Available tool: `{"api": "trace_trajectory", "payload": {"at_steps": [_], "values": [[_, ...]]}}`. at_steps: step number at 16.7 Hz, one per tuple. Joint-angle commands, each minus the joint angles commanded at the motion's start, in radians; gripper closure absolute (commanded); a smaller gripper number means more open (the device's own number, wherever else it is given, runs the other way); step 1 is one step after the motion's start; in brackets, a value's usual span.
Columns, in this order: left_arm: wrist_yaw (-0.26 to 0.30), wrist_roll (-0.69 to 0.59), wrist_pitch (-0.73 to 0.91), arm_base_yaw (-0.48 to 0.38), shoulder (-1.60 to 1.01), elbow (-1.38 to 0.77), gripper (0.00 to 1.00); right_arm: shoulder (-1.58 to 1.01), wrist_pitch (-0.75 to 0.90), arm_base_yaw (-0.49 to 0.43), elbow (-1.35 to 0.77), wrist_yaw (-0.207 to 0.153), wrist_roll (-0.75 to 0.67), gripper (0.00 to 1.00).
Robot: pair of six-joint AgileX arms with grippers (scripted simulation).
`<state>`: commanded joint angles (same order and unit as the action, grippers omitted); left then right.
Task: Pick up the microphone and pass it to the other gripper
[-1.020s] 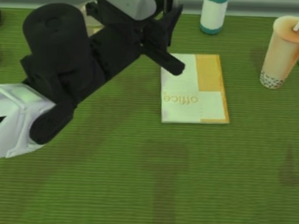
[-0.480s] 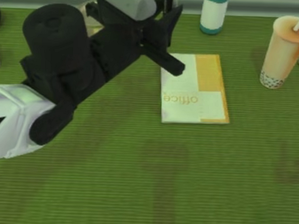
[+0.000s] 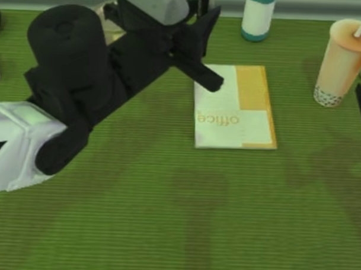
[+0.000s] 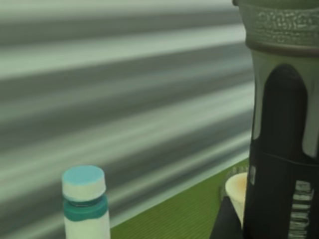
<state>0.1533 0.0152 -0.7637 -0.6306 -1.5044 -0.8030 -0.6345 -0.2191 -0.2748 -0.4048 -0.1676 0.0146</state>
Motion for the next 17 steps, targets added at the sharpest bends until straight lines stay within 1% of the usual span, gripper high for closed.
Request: {"api": "trace_trajectory", "payload": {"at_steps": [5, 7, 9, 12, 17], "values": [[0.0, 0.0, 0.0, 0.0, 0.0, 0.0, 1.0, -0.348, -0.117, -0.152, -0.218, -0.094, 0.007, 0.0], [0.0, 0.0, 0.0, 0.0, 0.0, 0.0, 1.0, -0.452, -0.155, -0.199, -0.287, -0.122, 0.009, 0.0], [0.0, 0.0, 0.0, 0.0, 0.0, 0.0, 1.0, -0.527, -0.184, -0.232, -0.339, -0.143, 0.012, 0.0], [0.0, 0.0, 0.0, 0.0, 0.0, 0.0, 1.0, -0.562, -0.2, -0.25, -0.366, -0.154, 0.014, 0.0], [0.0, 0.0, 0.0, 0.0, 0.0, 0.0, 1.0, -0.575, -0.203, -0.251, -0.378, -0.149, 0.013, 0.0]]}}
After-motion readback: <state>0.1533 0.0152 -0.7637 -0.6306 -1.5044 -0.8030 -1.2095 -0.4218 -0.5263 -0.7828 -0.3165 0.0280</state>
